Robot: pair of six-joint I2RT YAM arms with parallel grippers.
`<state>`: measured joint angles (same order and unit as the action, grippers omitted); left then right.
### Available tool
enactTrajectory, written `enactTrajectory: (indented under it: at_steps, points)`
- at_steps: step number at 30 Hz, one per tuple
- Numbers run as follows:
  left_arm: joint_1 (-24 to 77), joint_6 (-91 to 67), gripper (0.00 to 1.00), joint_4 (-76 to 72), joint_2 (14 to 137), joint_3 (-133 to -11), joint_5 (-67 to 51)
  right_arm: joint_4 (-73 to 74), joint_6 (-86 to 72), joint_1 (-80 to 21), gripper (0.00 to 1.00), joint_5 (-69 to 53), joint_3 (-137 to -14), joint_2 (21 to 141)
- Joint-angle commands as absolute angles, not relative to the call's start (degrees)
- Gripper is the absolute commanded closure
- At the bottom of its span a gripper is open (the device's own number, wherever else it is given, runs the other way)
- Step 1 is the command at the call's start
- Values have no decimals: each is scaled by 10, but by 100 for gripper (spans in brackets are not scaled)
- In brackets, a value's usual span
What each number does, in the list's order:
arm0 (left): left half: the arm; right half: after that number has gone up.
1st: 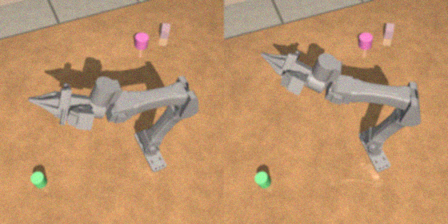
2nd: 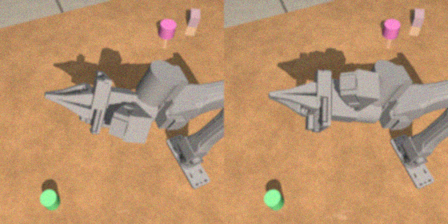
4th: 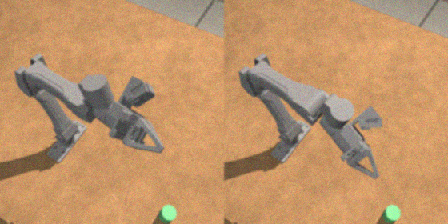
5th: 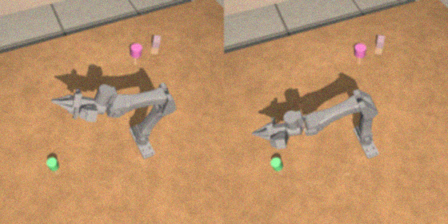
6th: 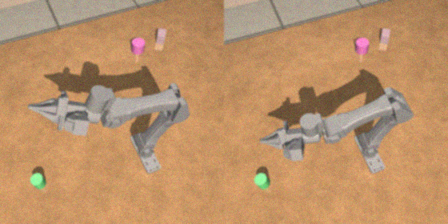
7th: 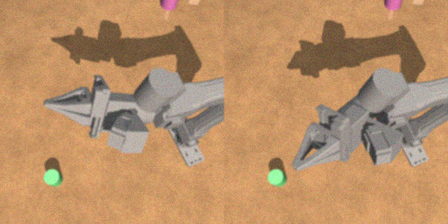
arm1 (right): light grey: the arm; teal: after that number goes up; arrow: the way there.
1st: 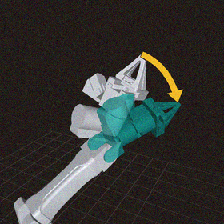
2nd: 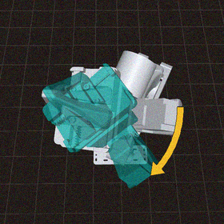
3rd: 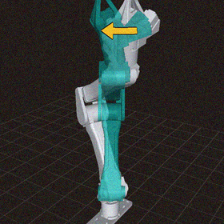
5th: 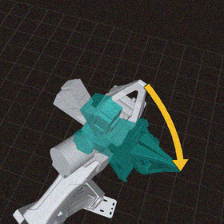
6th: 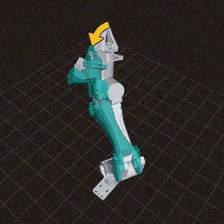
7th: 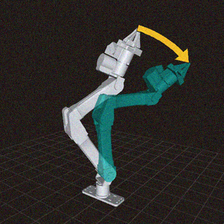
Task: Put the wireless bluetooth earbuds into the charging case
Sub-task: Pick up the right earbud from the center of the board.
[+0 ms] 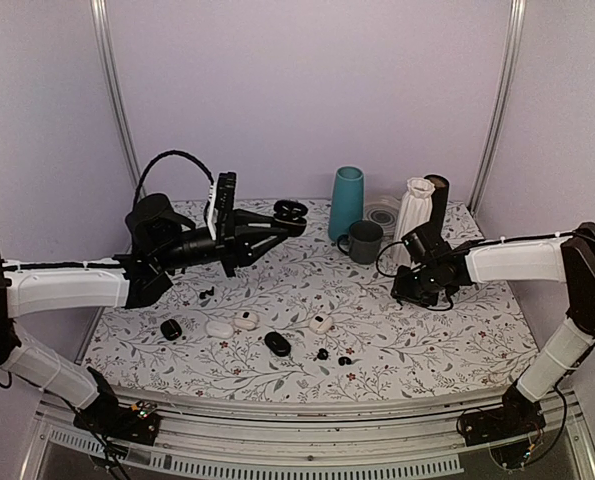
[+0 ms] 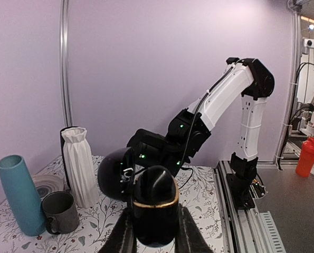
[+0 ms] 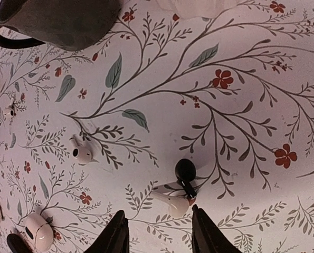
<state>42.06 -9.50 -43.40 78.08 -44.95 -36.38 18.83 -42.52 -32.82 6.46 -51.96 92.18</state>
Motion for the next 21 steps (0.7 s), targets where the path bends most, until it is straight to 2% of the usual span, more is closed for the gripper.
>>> enactTrajectory:
  at_steps: [1,21]
  points:
    - [411,-95,100,-434,766,-443,-364,178,-445,-324,62,102,-543,947]
    - [411,-98,100,-430,761,-443,-370,181,-426,-306,79,108,-589,1035]
